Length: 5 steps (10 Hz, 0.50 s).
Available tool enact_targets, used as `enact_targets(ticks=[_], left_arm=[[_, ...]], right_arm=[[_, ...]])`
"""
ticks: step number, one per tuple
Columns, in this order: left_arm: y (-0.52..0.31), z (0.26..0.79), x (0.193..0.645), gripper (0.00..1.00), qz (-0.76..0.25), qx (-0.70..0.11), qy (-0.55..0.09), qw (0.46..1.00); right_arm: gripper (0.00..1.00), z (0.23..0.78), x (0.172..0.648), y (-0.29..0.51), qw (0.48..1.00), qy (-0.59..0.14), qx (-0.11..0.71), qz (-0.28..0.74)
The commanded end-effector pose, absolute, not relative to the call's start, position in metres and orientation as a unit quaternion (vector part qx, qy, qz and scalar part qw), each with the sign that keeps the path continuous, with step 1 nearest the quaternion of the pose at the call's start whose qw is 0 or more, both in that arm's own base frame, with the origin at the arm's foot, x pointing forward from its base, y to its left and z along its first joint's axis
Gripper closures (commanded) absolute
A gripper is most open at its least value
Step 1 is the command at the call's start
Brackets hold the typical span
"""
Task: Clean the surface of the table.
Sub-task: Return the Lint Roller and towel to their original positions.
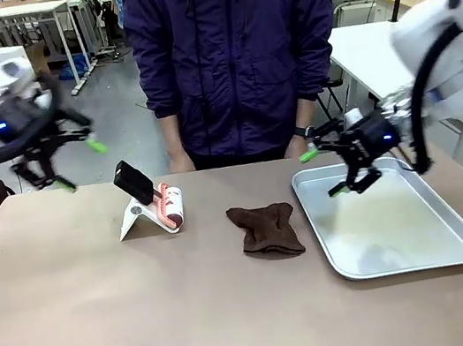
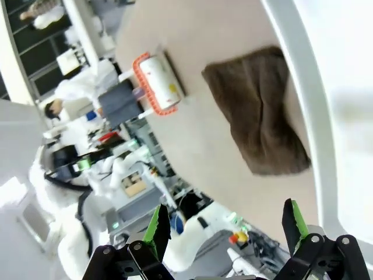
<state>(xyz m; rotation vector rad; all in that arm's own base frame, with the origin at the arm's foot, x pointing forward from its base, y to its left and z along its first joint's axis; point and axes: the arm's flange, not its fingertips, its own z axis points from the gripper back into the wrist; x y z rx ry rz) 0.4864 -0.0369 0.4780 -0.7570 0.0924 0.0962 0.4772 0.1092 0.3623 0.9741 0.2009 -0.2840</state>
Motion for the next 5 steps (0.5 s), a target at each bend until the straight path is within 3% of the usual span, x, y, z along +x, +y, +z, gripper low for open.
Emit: enact_targets(ticks=[1, 5], left_arm=[[0.042, 0.459, 0.441, 0.00, 0.058, -0.468, 0.030, 0.881], [0.136, 0.376, 0.417, 0.00, 0.123, -0.608, 0.033, 0.783]], right_arm=[[0.00, 0.365, 0.449, 0.074, 0.848, 0.097, 0.507, -0.120], [0.00, 0.361, 0.410, 0.022, 0.784, 0.037, 0.605, -0.135]])
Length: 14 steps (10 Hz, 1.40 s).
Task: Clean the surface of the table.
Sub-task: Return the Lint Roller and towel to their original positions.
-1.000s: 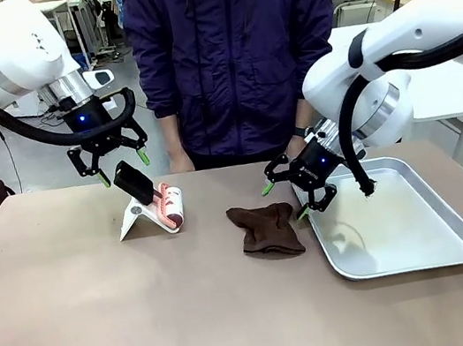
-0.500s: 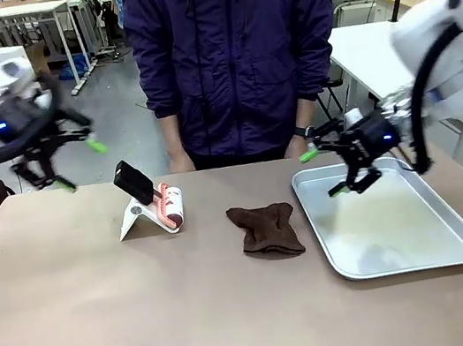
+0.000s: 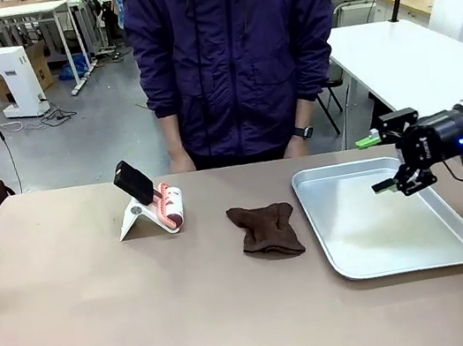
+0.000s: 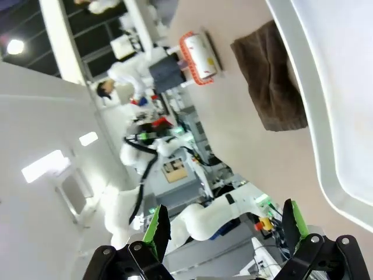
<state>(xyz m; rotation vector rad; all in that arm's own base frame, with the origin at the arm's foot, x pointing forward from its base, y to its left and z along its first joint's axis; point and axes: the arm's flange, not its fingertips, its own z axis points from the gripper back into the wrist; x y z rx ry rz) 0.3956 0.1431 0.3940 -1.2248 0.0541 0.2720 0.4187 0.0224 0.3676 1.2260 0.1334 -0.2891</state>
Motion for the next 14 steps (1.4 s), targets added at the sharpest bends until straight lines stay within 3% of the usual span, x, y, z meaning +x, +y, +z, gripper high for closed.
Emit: enact_targets(ticks=[1, 4, 5, 6, 14], left_arm=[[0.140, 0.355, 0.421, 0.00, 0.127, -0.632, 0.038, 0.764], [0.127, 0.334, 0.453, 0.00, 0.069, -0.640, 0.044, 0.764], [0.119, 0.337, 0.463, 0.00, 0.073, -0.635, 0.048, 0.768], [0.126, 0.320, 0.437, 0.00, 0.105, -0.641, 0.051, 0.758], [0.126, 0.320, 0.437, 0.00, 0.105, -0.641, 0.051, 0.758]], right_arm=[[0.00, 0.356, 0.411, 0.021, 0.776, 0.026, 0.610, -0.158], [0.00, 0.352, 0.420, 0.024, 0.764, 0.008, 0.619, -0.181], [0.00, 0.356, 0.413, 0.015, 0.774, 0.043, 0.608, -0.172], [0.00, 0.356, 0.413, 0.015, 0.774, 0.043, 0.608, -0.172], [0.00, 0.356, 0.413, 0.015, 0.774, 0.043, 0.608, -0.172]])
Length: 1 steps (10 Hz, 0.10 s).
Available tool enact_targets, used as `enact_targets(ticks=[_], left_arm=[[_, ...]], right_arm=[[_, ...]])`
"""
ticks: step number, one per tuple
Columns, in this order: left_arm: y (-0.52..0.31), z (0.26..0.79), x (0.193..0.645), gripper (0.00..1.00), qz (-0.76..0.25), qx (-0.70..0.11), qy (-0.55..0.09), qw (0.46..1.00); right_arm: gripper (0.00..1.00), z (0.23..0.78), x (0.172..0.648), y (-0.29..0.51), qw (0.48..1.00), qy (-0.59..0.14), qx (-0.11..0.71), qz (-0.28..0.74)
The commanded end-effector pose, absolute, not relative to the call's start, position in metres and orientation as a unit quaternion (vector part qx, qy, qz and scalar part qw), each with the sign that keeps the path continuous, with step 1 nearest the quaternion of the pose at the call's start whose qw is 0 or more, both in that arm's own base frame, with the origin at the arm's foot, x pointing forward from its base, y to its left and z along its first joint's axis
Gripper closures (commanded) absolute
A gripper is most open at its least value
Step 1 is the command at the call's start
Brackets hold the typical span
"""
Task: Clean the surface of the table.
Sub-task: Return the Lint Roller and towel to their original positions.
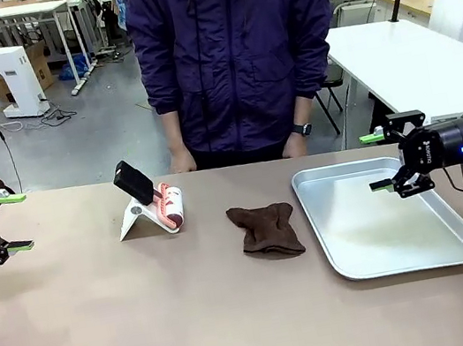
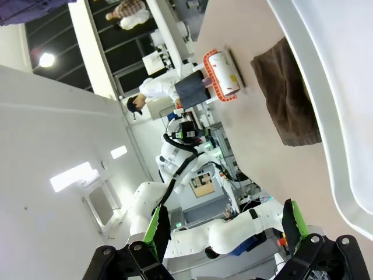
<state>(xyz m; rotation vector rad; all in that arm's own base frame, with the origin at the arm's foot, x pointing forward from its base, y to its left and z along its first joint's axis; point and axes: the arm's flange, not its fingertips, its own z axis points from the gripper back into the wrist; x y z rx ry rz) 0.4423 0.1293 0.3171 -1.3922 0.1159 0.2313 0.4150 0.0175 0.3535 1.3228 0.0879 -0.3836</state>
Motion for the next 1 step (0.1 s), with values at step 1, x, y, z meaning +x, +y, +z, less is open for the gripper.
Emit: enact_targets(ticks=[1], left_arm=[[0.1261, 0.3198, 0.4375, 0.00, 0.105, -0.641, 0.051, 0.758]], right_arm=[[0.00, 0.3555, 0.4135, 0.0155, 0.774, 0.043, 0.608, -0.172]])
